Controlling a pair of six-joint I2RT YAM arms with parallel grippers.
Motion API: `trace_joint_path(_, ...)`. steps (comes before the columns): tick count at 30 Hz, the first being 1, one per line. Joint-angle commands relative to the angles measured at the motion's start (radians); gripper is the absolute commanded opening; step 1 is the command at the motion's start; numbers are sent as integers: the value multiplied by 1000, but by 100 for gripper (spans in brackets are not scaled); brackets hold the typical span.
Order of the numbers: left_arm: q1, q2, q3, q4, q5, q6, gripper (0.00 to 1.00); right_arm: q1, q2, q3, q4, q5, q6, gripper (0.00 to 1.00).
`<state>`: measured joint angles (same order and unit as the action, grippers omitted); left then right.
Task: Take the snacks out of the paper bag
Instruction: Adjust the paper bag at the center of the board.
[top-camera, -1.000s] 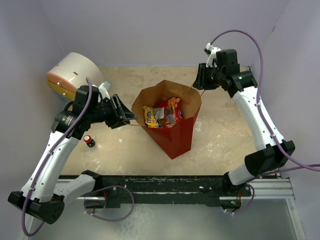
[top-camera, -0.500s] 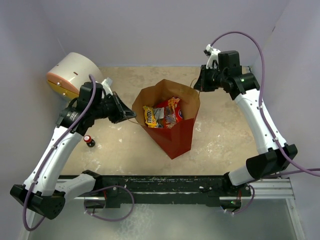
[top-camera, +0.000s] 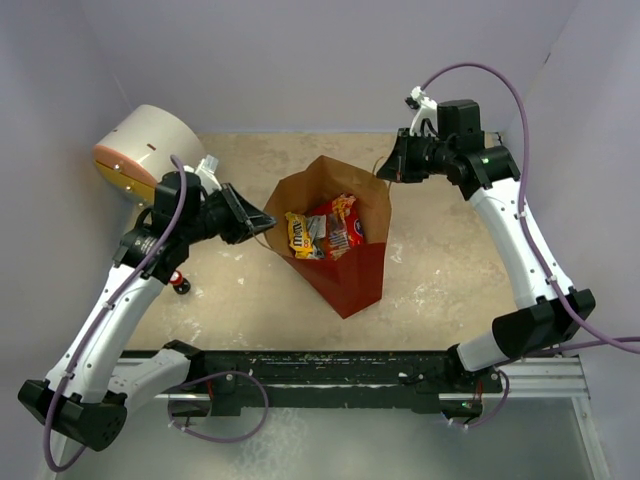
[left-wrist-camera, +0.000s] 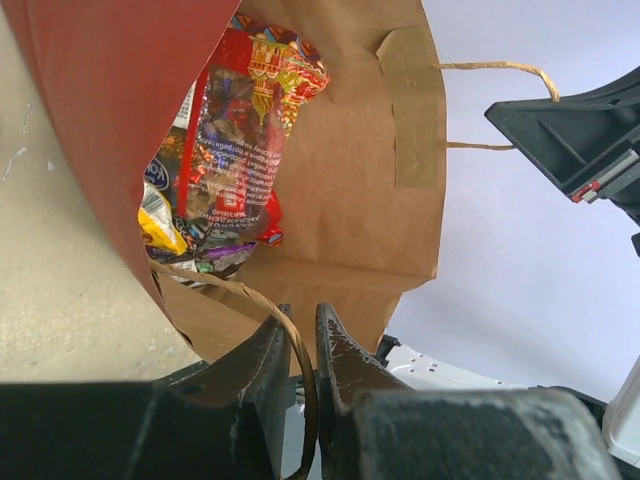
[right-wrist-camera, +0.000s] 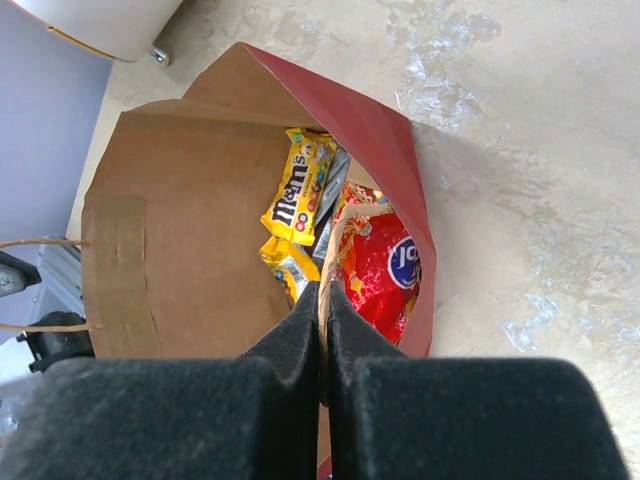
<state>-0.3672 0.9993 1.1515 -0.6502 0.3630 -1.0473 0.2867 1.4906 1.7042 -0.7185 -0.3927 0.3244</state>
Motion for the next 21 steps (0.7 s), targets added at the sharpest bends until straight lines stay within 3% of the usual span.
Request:
trace_joint_path(1,-2,-23,-8,105,-9,-38,17,-1,-53,38,22,-50,33,0)
trace_joint_path(7,-2,-14,23,126,-1,-29,0,-1,-73,37,8,-55,44,0)
trace_joint_path(14,82,94,192,71,22,48,0,0,-110,40,59,-84,65,0)
trace_joint_path(21,213,312,503,-77,81,246,0,31,-106,-49,198,-215,168,0)
